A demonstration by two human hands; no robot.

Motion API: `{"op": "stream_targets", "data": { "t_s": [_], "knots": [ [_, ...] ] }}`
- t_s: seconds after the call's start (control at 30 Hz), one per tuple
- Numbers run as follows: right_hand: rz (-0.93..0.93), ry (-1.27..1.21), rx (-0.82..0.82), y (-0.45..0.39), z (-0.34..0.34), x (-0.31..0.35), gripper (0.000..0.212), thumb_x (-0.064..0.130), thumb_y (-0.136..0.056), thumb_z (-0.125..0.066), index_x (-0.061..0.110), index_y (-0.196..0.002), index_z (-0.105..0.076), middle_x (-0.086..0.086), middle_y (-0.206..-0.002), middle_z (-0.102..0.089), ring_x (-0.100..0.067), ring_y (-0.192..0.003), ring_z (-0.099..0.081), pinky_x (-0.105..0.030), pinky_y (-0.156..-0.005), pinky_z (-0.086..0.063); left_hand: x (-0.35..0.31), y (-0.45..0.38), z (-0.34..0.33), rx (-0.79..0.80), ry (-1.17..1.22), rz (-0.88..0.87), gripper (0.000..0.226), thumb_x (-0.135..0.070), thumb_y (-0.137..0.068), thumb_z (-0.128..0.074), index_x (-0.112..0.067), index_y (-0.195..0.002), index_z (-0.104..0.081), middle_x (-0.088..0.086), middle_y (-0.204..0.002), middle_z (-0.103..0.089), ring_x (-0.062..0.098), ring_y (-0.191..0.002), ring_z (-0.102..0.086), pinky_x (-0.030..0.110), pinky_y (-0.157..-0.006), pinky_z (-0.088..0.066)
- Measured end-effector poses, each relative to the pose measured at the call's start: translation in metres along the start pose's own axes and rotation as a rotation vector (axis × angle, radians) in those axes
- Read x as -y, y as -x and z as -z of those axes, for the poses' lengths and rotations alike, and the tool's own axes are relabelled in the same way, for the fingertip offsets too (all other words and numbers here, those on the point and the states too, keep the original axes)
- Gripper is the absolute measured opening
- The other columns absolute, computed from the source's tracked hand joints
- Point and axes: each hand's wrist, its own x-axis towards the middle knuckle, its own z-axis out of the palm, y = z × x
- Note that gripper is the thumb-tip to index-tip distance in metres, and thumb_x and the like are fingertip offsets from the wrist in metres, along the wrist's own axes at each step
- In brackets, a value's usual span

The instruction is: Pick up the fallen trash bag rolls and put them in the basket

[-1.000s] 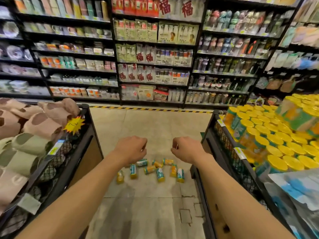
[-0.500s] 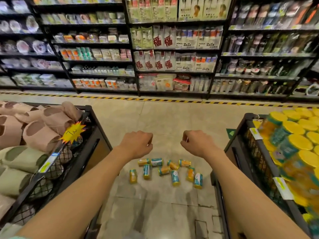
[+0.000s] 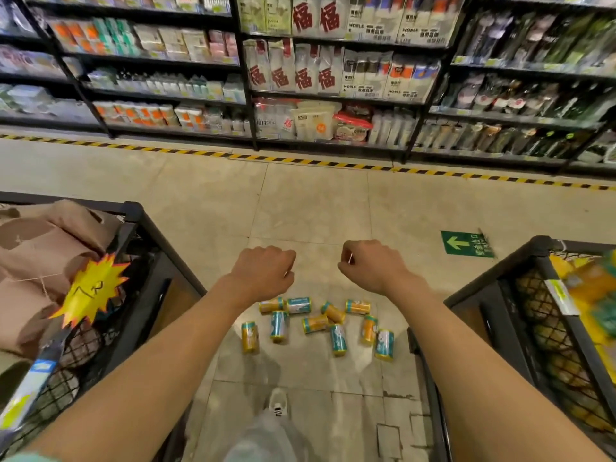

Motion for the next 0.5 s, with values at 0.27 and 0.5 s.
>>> {"op": "stream_targets", "data": {
  "t_s": [0.27,0.5],
  "knots": [
    [0.008,0.014,0.08,-0.094,-0.044,-0.017,0.023,0.038,-0.093,-0.058,0.027,-0.114,-0.057,0.004,-0.11,-0.063,-0.022,-0.101,-0.059,-0.034,-0.072,-0.041,0.057,-0.071,-0.074,0.135,0.067,0.021,0.028,-0.042,-0.096,-0.043,-0.02,-0.111,-0.051,0.002,-0.103,-0.062,0.026,-0.09,-0.061,0.035,-0.074,-0.047],
    [-0.042,-0.188,0.201,-0.179,-0.196,-0.059,0.034,0.034,-0.087,-0.067,0.028,-0.119,-0.058,0.003,-0.113,-0.06,-0.021,-0.104,-0.059,-0.032,-0.074,-0.04,0.077,-0.118,-0.225,0.249,0.08,0.214,0.037,-0.041,-0.095,-0.045,-0.02,-0.126,-0.045,0.003,-0.113,-0.06,0.028,-0.1,-0.062,0.036,-0.074,-0.047]
  ]
}}
